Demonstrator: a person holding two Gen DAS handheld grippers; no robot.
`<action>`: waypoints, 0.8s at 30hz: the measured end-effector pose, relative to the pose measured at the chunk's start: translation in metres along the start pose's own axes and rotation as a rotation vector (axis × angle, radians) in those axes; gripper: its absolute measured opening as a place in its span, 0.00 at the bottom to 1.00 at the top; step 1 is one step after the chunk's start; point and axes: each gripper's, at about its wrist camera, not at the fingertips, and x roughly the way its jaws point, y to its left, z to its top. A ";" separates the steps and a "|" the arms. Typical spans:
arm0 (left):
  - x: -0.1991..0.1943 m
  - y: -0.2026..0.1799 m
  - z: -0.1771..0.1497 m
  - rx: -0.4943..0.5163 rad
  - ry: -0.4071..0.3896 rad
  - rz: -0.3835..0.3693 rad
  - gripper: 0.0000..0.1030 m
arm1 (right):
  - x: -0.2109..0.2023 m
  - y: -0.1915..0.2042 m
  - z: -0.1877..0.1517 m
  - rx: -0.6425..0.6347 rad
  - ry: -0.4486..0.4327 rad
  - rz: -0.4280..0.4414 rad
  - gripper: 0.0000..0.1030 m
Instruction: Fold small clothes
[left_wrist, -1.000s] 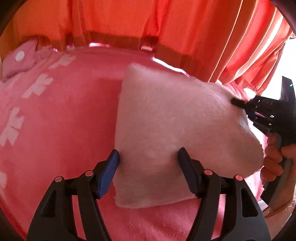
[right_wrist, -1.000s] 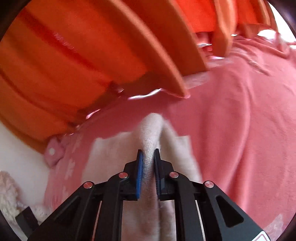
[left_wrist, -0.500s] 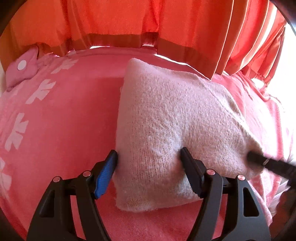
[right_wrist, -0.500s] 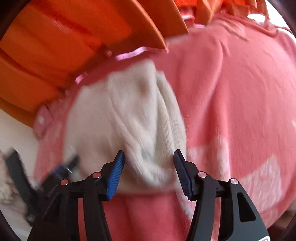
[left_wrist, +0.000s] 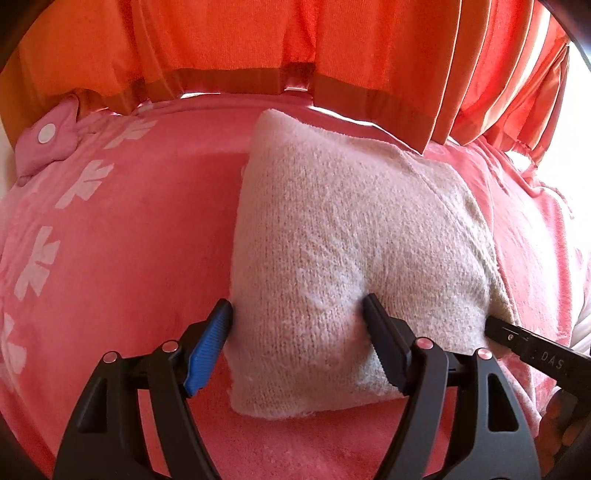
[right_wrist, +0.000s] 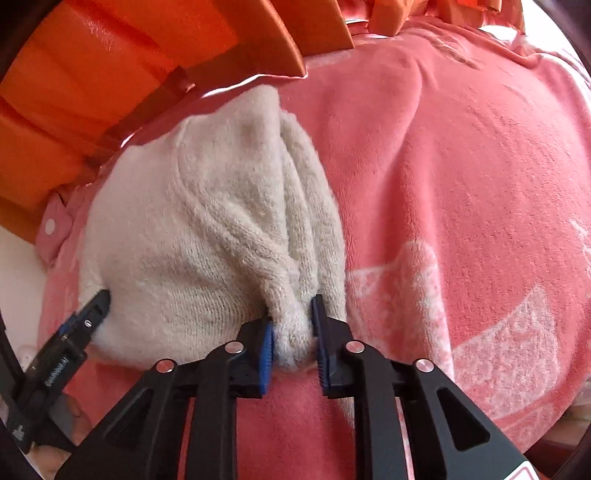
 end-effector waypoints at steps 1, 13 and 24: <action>-0.002 0.000 0.000 -0.004 0.002 -0.005 0.69 | -0.002 0.000 0.001 0.008 -0.010 0.009 0.20; -0.019 0.004 0.003 -0.023 -0.004 -0.052 0.69 | 0.011 0.012 0.071 0.025 -0.054 0.063 0.54; -0.032 0.006 0.007 -0.043 -0.028 -0.069 0.71 | 0.012 0.011 0.070 -0.007 -0.063 0.056 0.15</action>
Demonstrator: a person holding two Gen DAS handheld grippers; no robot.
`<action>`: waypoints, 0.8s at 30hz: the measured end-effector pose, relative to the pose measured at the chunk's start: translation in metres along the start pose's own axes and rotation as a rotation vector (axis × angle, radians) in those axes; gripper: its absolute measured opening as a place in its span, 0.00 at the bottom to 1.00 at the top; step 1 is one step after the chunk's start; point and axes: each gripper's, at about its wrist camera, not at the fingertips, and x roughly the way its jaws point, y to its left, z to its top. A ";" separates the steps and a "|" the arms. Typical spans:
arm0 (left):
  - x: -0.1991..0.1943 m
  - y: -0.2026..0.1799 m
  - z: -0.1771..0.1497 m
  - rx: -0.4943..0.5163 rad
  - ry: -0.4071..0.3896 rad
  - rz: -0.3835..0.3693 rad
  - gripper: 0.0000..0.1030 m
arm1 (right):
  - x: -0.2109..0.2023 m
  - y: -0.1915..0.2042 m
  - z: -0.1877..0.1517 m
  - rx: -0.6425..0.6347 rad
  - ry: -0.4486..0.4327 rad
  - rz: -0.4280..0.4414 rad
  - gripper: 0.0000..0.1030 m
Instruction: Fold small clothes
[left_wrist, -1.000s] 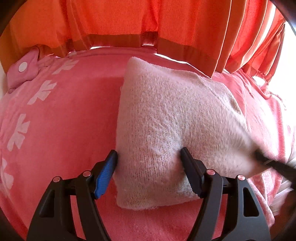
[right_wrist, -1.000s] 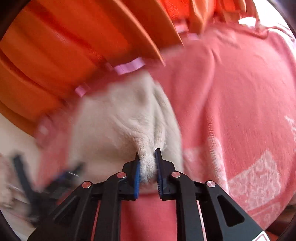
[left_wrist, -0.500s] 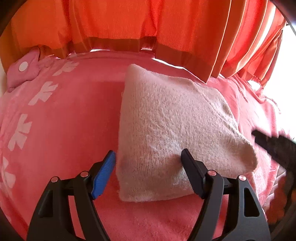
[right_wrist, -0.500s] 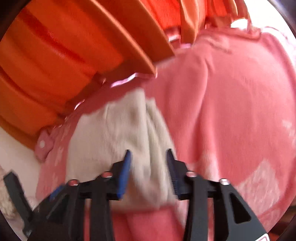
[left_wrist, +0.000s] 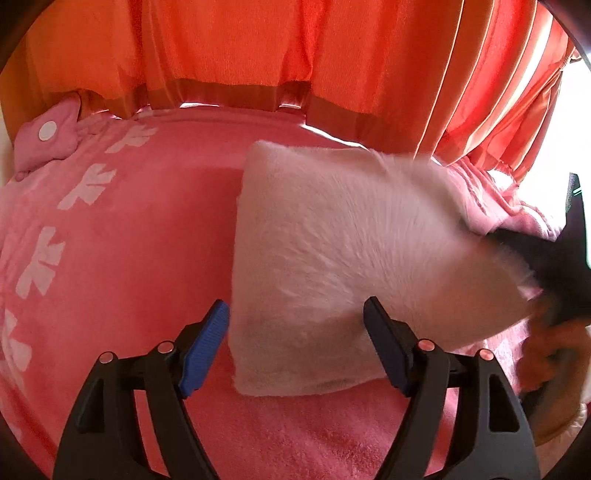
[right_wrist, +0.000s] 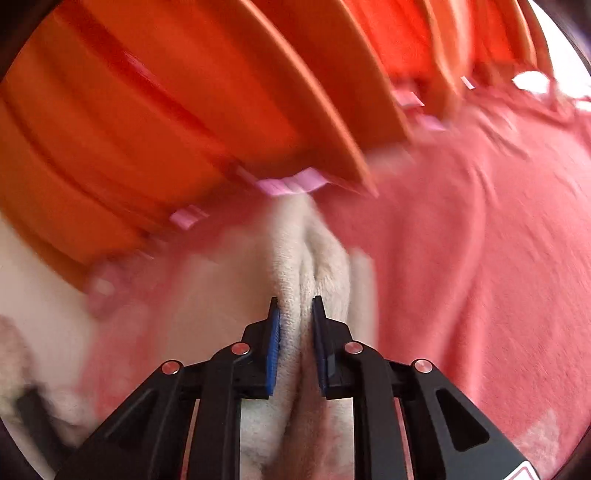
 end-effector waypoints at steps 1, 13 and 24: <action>0.001 0.000 0.000 -0.002 0.005 0.002 0.71 | 0.014 -0.005 -0.004 0.004 0.046 -0.039 0.15; 0.005 -0.003 -0.009 0.000 0.028 0.014 0.71 | -0.051 -0.012 -0.023 0.090 -0.105 0.113 0.41; 0.012 -0.001 -0.017 0.007 0.052 0.036 0.74 | -0.020 0.000 -0.049 0.017 0.073 -0.041 0.46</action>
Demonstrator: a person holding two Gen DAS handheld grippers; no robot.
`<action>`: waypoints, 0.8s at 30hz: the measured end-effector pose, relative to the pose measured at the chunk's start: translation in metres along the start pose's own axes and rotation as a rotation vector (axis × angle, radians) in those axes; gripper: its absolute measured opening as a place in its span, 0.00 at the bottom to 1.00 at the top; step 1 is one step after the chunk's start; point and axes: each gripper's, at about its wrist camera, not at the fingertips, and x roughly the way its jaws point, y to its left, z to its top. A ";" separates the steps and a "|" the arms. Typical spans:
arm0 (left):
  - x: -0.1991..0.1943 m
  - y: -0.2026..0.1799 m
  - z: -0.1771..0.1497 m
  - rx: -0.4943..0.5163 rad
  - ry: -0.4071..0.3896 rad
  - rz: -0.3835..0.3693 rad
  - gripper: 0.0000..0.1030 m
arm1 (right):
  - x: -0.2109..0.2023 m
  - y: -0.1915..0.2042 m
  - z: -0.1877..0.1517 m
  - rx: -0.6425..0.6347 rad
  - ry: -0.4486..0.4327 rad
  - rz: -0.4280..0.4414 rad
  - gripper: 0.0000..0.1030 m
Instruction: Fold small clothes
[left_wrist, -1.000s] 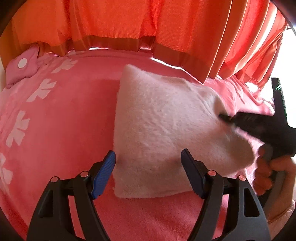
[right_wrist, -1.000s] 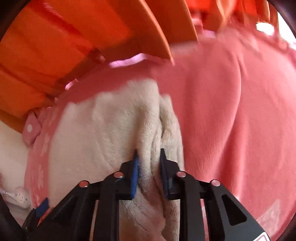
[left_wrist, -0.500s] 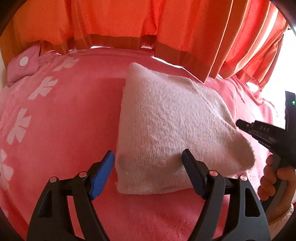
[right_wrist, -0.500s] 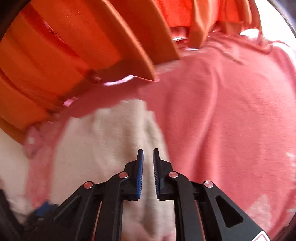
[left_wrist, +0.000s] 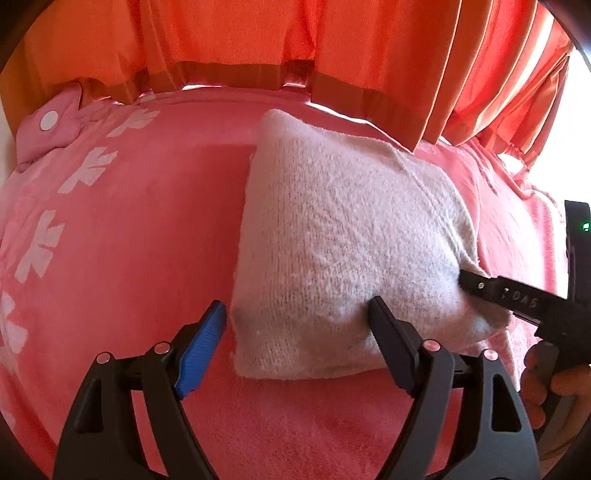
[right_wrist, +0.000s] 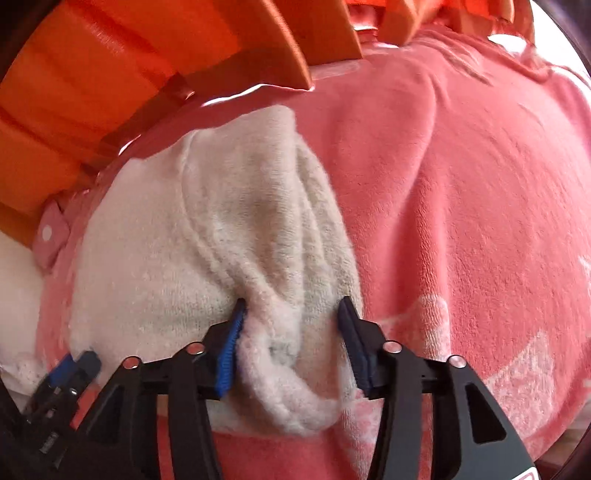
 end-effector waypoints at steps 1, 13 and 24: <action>-0.002 0.001 0.001 -0.010 -0.005 -0.004 0.74 | -0.006 0.000 0.001 0.005 -0.027 0.013 0.46; 0.030 0.005 0.053 -0.092 0.057 -0.089 0.88 | 0.013 -0.020 0.021 0.168 0.004 0.161 0.72; 0.074 0.011 0.048 -0.169 0.109 -0.104 0.96 | 0.037 -0.020 0.026 0.191 0.085 0.213 0.89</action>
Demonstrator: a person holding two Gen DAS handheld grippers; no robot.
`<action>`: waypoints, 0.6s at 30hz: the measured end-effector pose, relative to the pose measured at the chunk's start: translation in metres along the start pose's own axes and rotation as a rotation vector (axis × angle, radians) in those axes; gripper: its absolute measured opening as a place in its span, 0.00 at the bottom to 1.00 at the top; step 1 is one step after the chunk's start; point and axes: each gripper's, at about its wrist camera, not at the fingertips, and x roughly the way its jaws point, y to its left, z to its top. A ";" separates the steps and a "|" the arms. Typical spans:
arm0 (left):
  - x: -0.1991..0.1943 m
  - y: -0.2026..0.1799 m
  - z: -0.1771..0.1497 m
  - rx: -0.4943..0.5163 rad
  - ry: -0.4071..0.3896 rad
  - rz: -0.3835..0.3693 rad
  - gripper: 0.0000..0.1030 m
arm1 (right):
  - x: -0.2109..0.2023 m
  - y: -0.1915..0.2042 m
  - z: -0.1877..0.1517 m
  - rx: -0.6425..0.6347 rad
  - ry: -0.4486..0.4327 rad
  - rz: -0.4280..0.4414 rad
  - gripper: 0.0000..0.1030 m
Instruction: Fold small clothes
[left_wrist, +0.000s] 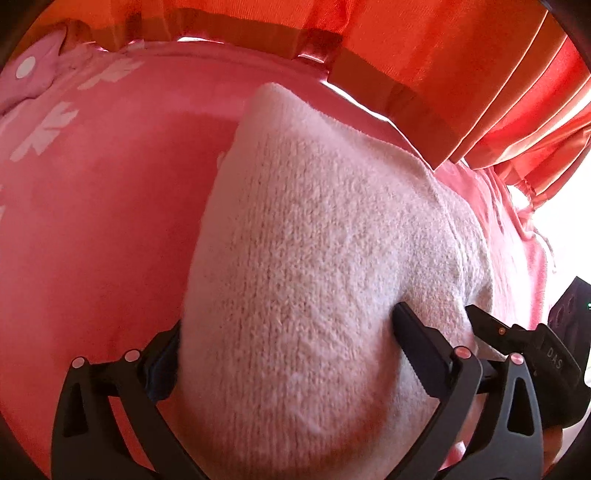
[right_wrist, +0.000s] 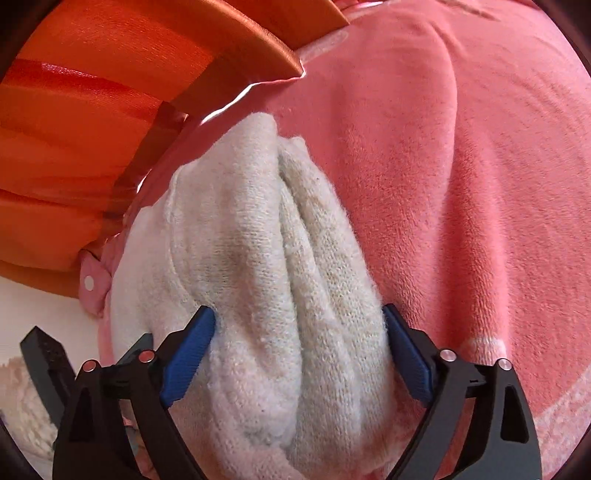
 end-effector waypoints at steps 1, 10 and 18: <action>0.001 0.000 0.000 0.003 -0.004 -0.003 0.96 | 0.001 0.001 0.000 -0.002 0.002 0.001 0.89; 0.004 0.001 0.000 0.029 -0.032 -0.043 0.93 | 0.005 0.012 0.001 -0.048 0.003 0.001 0.78; -0.058 -0.008 0.014 0.124 -0.072 -0.202 0.44 | -0.046 0.042 -0.015 -0.073 -0.141 0.121 0.28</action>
